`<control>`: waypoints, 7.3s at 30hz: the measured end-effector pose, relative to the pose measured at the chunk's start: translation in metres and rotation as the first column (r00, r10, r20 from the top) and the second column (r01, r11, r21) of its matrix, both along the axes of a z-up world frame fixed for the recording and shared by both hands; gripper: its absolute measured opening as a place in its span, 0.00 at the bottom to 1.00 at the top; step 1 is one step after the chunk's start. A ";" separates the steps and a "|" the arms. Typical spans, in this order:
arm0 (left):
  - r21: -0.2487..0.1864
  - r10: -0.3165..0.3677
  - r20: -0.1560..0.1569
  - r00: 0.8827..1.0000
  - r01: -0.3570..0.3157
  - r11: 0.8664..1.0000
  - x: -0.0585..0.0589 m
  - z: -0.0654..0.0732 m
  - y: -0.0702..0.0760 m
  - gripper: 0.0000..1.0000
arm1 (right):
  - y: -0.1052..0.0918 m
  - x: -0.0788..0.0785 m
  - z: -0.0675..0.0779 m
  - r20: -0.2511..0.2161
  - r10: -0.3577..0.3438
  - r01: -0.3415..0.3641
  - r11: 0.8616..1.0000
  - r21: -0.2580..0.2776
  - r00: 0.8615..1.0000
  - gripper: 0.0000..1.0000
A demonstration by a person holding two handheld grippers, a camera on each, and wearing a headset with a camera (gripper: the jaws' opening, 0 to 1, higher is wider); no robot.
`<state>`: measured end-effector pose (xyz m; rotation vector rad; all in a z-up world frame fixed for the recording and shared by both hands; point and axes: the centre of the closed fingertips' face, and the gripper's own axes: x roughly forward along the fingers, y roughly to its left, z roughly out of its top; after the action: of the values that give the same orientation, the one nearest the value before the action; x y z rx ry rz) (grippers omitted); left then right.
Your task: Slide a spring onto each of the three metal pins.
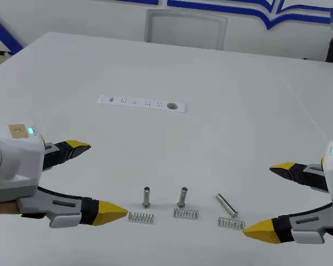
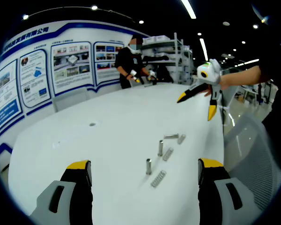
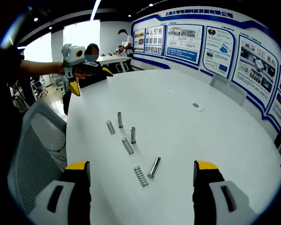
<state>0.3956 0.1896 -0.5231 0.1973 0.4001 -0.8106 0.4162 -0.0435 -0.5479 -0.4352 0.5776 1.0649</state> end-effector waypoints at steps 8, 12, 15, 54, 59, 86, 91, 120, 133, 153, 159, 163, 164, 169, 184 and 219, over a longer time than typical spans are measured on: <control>0.000 -0.012 -0.011 1.000 0.012 1.000 0.000 -0.004 -0.004 0.95 | -0.004 -0.003 -0.002 0.008 -0.005 0.005 1.000 -0.015 1.000 0.92; -0.024 -0.015 0.005 1.000 0.015 1.000 0.001 0.002 -0.007 0.95 | -0.006 0.000 -0.001 0.012 -0.010 0.010 1.000 -0.025 1.000 0.92; -0.002 -0.030 0.002 1.000 0.030 1.000 0.001 -0.001 -0.007 0.95 | -0.007 0.001 0.002 0.010 -0.016 0.016 1.000 -0.008 1.000 0.91; -0.023 -0.017 -0.022 1.000 0.017 1.000 0.001 -0.006 -0.003 0.93 | 0.001 0.003 -0.006 -0.016 -0.030 0.030 0.999 0.032 0.999 0.85; -0.022 -0.015 -0.028 1.000 0.014 1.000 0.001 -0.009 -0.001 0.93 | 0.002 0.008 -0.008 -0.020 -0.040 0.041 0.999 0.031 0.999 0.85; -0.035 -0.004 -0.044 0.999 0.003 0.999 0.001 -0.014 0.002 0.92 | 0.016 0.040 -0.012 -0.012 -0.137 0.137 0.985 0.107 0.991 0.59; -0.036 -0.001 -0.047 0.999 -0.001 0.999 0.001 -0.015 0.002 0.91 | 0.021 0.044 -0.024 -0.028 -0.135 0.137 0.986 0.095 0.990 0.55; -0.057 0.038 -0.095 0.995 -0.044 0.997 -0.009 -0.031 0.005 0.89 | 0.028 0.071 -0.098 -0.194 -0.277 0.279 0.960 -0.016 0.941 0.24; -0.069 0.066 -0.114 0.991 -0.074 0.995 -0.014 -0.038 0.010 0.88 | 0.032 0.070 -0.114 -0.206 -0.316 0.307 0.949 -0.072 0.926 0.20; -0.104 0.073 -0.092 0.993 -0.083 0.991 -0.014 -0.033 -0.003 0.82 | 0.030 0.076 -0.116 -0.179 -0.412 0.385 0.908 -0.167 0.893 0.08; -0.101 0.083 -0.087 0.993 -0.092 0.991 -0.018 -0.031 0.000 0.82 | 0.031 0.074 -0.114 -0.201 -0.424 0.405 0.905 -0.131 0.883 0.07; -0.103 0.088 -0.086 0.992 -0.097 0.990 -0.019 -0.031 0.002 0.82 | 0.033 0.073 -0.109 -0.192 -0.414 0.401 0.910 -0.104 0.890 0.07; -0.102 0.088 -0.085 0.992 -0.097 0.990 -0.019 -0.031 0.002 0.82 | 0.034 0.074 -0.108 -0.188 -0.412 0.400 0.911 -0.100 0.891 0.07; -0.103 0.084 -0.076 0.994 -0.092 0.990 -0.018 -0.027 0.000 0.82 | 0.035 0.075 -0.100 -0.167 -0.406 0.399 0.914 -0.076 0.899 0.08; -0.102 0.060 -0.064 0.996 -0.066 0.993 -0.019 -0.023 -0.011 0.82 | 0.028 0.070 -0.084 -0.124 -0.401 0.401 0.916 -0.025 0.908 0.08; -0.109 0.055 -0.062 0.997 -0.062 0.992 -0.028 -0.016 -0.016 0.80 | 0.007 0.046 -0.068 -0.008 -0.378 0.377 0.922 0.088 0.926 0.08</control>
<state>0.3674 0.1738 -0.5390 0.0585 0.4133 -0.7797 0.4624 -0.0367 -0.6159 -0.2366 0.5764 0.7139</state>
